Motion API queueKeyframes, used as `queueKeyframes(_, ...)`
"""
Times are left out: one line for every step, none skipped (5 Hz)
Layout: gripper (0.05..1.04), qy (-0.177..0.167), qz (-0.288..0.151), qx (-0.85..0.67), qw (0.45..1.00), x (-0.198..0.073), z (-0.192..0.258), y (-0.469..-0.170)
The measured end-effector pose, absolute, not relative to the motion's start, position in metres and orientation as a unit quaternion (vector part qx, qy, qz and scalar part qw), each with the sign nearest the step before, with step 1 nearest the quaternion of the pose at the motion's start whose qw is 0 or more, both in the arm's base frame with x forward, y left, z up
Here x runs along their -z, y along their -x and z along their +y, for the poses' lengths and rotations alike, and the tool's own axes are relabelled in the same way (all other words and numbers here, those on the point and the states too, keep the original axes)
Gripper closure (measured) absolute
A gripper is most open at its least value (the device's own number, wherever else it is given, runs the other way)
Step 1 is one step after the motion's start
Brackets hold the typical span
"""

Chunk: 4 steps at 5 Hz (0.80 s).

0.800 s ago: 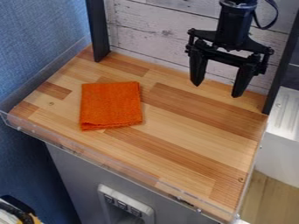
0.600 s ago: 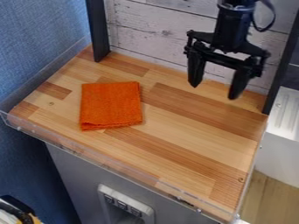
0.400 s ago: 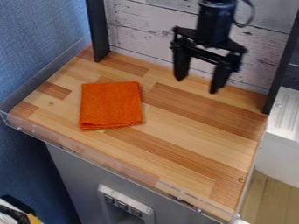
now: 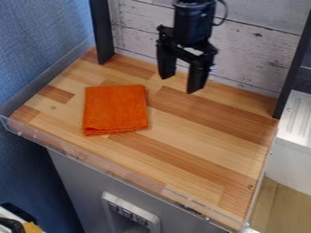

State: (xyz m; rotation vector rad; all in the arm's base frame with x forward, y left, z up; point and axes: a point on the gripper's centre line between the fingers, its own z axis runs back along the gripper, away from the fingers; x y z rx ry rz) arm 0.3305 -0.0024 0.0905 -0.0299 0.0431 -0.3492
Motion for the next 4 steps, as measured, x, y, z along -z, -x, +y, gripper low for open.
queueKeyframes(0.084,0.014,-0.002,0.217,0.976,-0.094,0.013,-0.331)
queueKeyframes(0.084,0.012,-0.008,0.248,0.969,-0.088,0.033,-0.325)
queueKeyframes(0.085,0.006,-0.020,0.272,0.962,-0.090,0.053,-0.319)
queueKeyframes(0.090,0.004,-0.021,0.291,0.956,-0.085,0.068,-0.314)
